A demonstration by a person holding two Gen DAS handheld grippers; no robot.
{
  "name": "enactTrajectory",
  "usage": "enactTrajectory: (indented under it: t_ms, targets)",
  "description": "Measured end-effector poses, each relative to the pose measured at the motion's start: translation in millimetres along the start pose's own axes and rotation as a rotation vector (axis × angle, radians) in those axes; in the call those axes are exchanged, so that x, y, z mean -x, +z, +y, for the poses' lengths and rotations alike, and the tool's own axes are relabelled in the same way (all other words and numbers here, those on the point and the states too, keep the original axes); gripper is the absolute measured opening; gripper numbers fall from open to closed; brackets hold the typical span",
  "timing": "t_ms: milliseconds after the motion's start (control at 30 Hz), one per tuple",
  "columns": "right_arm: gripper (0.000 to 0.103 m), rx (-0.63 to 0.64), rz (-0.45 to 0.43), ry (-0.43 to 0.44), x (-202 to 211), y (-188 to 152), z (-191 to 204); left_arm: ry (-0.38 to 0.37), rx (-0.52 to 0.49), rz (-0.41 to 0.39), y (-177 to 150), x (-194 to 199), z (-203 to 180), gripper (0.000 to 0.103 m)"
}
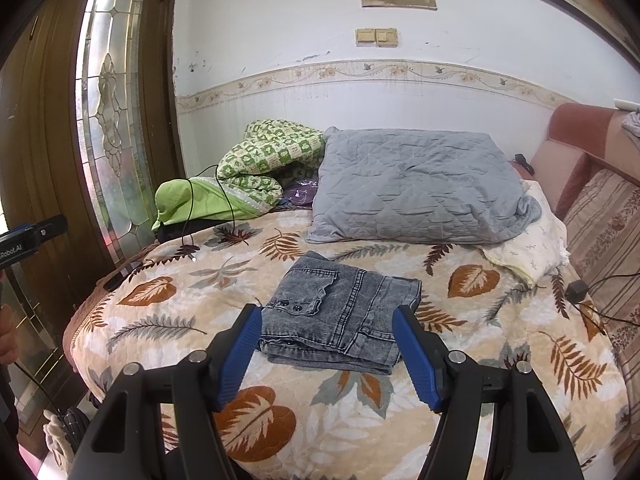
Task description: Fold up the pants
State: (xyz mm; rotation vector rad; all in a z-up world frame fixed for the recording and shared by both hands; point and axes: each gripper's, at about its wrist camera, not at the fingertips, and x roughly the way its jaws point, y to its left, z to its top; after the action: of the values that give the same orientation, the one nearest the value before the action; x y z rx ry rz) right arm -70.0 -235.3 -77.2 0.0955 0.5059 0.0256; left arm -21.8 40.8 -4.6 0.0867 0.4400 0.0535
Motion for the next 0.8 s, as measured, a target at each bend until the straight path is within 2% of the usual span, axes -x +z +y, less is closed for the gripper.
enactTrajectory:
  t_ms: [800]
  targets:
    - [0.071,0.035,0.005,0.016,-7.5,-0.6,12.1,-0.015,0.005,-0.015,0.6,2.5,4.4,0.100]
